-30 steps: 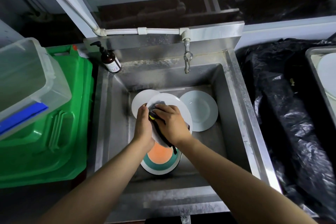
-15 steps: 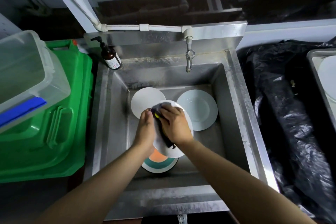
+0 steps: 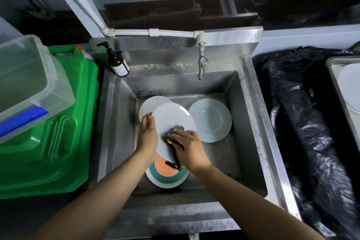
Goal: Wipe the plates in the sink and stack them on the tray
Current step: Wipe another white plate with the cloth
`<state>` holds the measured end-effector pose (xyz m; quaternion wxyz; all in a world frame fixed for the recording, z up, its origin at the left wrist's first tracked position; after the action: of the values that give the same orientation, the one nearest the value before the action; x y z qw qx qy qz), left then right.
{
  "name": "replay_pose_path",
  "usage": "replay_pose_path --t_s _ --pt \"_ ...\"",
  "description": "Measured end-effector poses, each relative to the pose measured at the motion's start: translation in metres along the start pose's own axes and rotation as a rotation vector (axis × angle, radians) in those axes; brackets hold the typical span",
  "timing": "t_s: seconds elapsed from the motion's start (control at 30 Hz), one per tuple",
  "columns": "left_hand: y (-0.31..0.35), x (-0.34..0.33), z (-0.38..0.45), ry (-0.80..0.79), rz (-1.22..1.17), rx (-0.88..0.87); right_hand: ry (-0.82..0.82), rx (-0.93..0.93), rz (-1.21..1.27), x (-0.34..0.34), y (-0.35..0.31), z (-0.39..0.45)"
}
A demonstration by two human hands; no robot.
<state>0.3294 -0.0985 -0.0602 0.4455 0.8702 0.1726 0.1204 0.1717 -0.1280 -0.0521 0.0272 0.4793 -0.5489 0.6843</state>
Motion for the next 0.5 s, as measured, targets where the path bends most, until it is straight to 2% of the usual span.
replay_pose_path --t_s 0.13,0.27,0.37,0.5 --pt "-0.013 -0.016 -0.016 -0.041 -0.007 0.033 0.127 -0.031 0.007 0.041 -0.001 0.037" --pt "-0.002 -0.009 -0.01 0.017 -0.009 0.036 0.033 -0.094 -0.003 0.023 0.01 0.036" --pt "0.006 0.008 0.01 0.085 -0.008 -0.004 -0.01 -0.059 -0.015 0.004 0.009 0.001" --pt "0.0 0.013 0.014 0.058 0.015 -0.005 -0.062 -0.042 0.024 -0.007 0.012 -0.024"
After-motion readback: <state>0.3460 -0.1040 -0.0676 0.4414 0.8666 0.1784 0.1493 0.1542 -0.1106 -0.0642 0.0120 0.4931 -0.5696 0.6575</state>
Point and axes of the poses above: each hand's wrist, its own z-axis towards the middle knuckle, its own x-axis out of the back of the hand, y = z × x, the point moved 9 cm from there along z, towards the middle knuckle, and after that the axes turned 14 degrees about -y, right-handed, at the moved point
